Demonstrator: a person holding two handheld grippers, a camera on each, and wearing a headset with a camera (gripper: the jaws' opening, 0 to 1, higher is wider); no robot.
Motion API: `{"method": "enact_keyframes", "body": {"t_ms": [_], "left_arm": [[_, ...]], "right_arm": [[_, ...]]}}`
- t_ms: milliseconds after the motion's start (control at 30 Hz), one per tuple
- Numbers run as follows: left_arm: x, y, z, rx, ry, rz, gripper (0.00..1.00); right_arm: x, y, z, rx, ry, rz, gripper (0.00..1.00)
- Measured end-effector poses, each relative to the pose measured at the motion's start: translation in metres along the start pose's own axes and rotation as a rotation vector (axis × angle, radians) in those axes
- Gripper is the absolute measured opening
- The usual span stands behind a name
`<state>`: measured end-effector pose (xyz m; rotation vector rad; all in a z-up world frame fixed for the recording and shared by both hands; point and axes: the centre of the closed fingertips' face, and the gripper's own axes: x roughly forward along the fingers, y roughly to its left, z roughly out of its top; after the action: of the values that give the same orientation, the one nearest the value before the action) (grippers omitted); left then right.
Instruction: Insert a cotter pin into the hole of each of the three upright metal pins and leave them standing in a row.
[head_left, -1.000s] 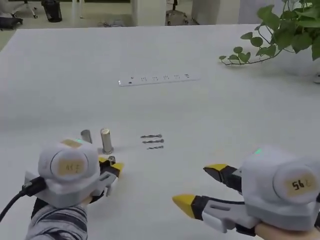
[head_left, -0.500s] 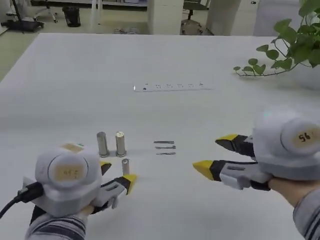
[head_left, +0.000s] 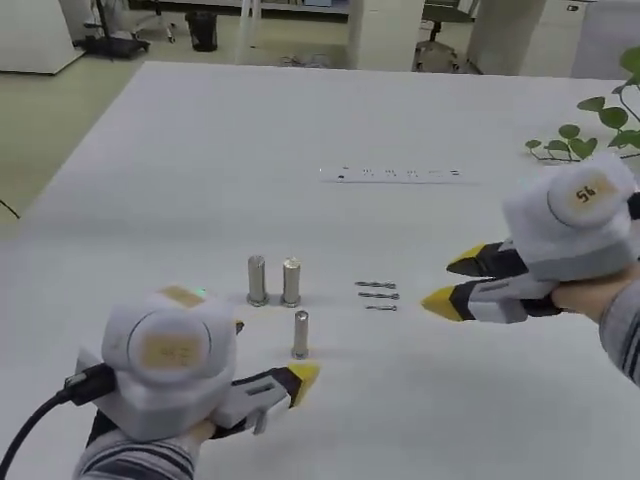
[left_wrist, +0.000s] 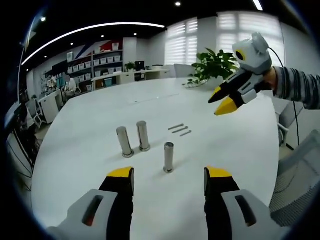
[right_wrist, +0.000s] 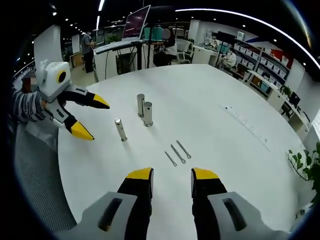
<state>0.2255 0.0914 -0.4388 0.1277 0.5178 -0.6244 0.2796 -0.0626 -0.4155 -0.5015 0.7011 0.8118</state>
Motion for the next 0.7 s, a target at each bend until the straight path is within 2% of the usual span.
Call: {"method": "enact_keyframes", "body": {"t_ms": [200,267,333,500,600,700], "left_arm": [[-0.007,0.001,0.003,-0.020,-0.023,0.000,0.58],[-0.009,0.005,0.007,-0.025,-0.049,0.011,0.58],[-0.010,0.009,0.009,-0.058,-0.071,0.016,0.58],[-0.011,0.018,0.005,-0.059,-0.058,0.034,0.57],[-0.010,0.020,0.002,-0.086,-0.055,0.032,0.56],[-0.009,0.022,0.002,-0.084,-0.051,0.036,0.55]], "right_arm": [[0.022,0.002,-0.002,-0.036,0.057,0.063,0.22],[0.030,0.004,-0.004,-0.081,0.085,0.090,0.21],[0.039,0.002,-0.007,-0.114,0.103,0.103,0.19],[0.054,0.002,-0.010,-0.144,0.153,0.131,0.16],[0.063,0.001,-0.013,-0.143,0.179,0.147,0.14],[0.069,0.002,-0.015,-0.152,0.199,0.162,0.13]]}}
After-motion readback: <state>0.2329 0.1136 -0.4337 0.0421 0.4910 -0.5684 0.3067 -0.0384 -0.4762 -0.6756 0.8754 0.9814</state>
